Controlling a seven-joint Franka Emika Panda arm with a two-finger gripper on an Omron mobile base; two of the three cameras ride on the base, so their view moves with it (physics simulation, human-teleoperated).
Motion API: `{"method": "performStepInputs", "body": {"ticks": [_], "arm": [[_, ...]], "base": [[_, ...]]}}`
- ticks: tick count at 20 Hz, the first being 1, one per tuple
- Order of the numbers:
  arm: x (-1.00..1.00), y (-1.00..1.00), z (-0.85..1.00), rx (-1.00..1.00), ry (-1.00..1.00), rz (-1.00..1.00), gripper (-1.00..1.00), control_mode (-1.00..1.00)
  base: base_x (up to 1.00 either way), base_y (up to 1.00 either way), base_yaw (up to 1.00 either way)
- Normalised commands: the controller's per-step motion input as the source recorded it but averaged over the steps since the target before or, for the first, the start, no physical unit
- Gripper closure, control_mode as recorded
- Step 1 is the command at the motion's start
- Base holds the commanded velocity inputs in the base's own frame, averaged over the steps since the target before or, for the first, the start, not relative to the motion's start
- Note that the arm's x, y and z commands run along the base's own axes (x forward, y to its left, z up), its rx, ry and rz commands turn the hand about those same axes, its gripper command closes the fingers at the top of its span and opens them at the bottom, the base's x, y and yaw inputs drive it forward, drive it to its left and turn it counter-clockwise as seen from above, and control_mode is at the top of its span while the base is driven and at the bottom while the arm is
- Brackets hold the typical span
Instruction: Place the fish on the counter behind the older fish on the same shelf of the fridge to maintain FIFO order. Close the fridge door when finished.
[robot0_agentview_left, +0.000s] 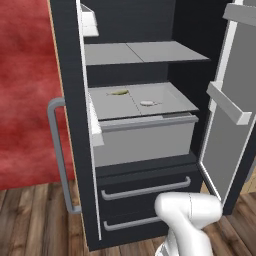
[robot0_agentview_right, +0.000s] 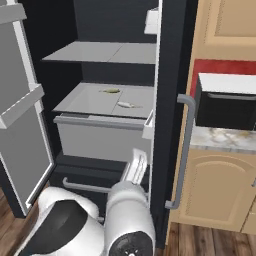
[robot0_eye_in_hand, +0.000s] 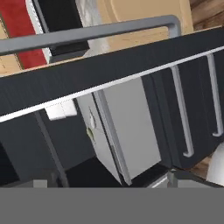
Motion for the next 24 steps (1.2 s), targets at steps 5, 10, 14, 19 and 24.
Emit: {"method": "performStepInputs", "body": {"ticks": [5,10,14,19,24], "arm": [[0.27,-0.94,-0.16,0.00,-0.14,0.00,-1.00,-1.00],[0.88,-0.70,-0.51,0.01,0.03,0.05,-1.00,-1.00],[0.94,-0.72,-0.57,0.03,-0.01,0.17,-1.00,-1.00],[0.65,-0.60,-0.44,0.04,-0.06,0.23,-1.00,-1.00],[0.35,-0.54,-0.27,0.03,-0.07,0.19,-1.00,-1.00]], "base": [[0.00,0.00,0.00],[0.00,0.00,0.00],[0.00,0.00,0.00],[0.00,0.00,0.00],[0.00,0.00,0.00]]}}
